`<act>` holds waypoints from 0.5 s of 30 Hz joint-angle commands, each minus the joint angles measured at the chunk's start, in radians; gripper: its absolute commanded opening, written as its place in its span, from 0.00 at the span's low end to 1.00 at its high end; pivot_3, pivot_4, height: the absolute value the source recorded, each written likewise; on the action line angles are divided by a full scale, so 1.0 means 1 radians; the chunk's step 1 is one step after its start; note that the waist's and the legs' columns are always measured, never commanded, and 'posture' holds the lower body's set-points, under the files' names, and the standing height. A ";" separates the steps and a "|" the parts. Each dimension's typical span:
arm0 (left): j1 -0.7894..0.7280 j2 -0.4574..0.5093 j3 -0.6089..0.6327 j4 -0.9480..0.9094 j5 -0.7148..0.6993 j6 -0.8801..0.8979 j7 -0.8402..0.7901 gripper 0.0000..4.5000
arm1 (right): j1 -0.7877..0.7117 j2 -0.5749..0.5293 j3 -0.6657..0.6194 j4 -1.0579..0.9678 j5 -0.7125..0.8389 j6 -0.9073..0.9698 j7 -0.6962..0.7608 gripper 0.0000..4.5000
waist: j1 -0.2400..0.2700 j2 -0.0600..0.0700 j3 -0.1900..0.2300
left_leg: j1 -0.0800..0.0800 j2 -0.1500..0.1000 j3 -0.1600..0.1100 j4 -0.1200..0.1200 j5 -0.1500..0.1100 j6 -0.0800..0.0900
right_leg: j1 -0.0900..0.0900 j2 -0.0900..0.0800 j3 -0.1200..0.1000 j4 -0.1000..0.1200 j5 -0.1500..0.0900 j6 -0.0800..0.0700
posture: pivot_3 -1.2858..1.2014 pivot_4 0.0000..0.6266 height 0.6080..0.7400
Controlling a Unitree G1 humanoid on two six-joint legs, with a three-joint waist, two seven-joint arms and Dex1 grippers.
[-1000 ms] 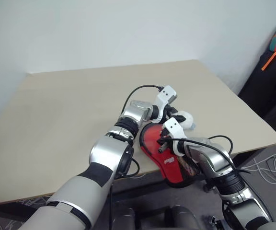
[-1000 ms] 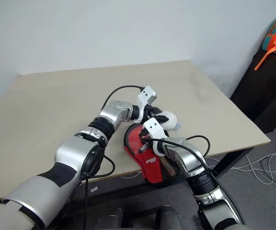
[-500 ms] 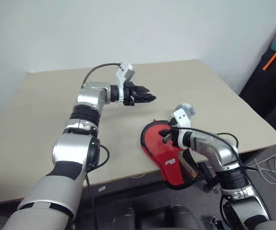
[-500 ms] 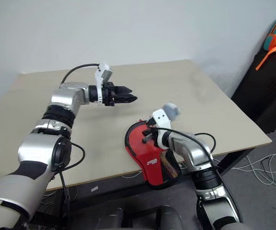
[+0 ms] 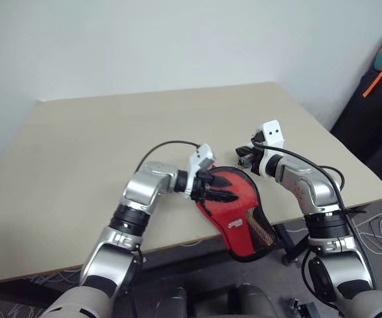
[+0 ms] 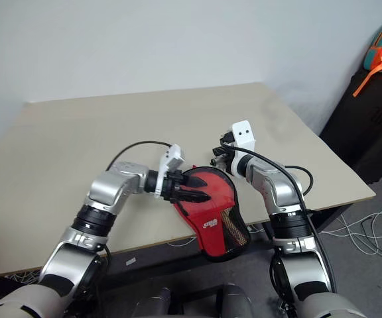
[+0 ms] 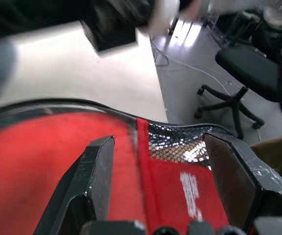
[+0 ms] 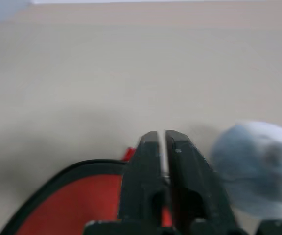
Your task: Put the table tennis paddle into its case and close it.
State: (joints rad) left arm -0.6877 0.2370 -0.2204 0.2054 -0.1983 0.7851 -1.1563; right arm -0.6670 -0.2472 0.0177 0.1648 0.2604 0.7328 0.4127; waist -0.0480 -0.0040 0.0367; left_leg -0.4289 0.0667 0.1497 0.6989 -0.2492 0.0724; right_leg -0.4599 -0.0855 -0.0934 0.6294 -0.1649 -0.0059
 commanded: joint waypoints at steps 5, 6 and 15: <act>0.039 0.004 -0.102 -0.019 0.042 -0.041 0.104 0.68 | -0.128 0.030 0.006 0.193 -0.096 -0.187 -0.065 0.50 | 0.000 0.001 0.000 | 0.001 0.000 0.001 -0.001 0.000 0.000 | 0.000 0.000 0.001 0.000 0.000 0.000 | 0.52 0.00 0.88; 0.046 0.008 -0.112 -0.017 0.048 -0.050 0.115 0.68 | -0.142 0.034 0.002 0.229 -0.104 -0.212 -0.071 0.50 | 0.000 0.001 0.000 | 0.001 0.000 0.001 -0.001 0.000 0.000 | 0.000 0.000 0.001 0.000 0.000 0.000 | 0.52 0.00 0.88; 0.062 0.015 -0.118 -0.017 0.038 -0.055 0.172 0.68 | -0.244 0.031 0.005 0.542 -0.189 -0.410 -0.138 0.50 | 0.000 0.002 0.000 | 0.000 0.000 0.002 -0.001 0.000 0.000 | 0.000 -0.001 0.001 0.000 0.000 0.000 | 0.52 0.00 0.88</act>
State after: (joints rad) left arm -0.6132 0.2552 -0.3416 0.2084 -0.1533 0.7435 -0.9919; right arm -0.8722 -0.2071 0.0284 0.6811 0.0964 0.3673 0.2928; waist -0.0475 -0.0022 0.0366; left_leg -0.4285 0.0664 0.1516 0.6984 -0.2491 0.0722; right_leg -0.4598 -0.0861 -0.0928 0.6291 -0.1649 -0.0059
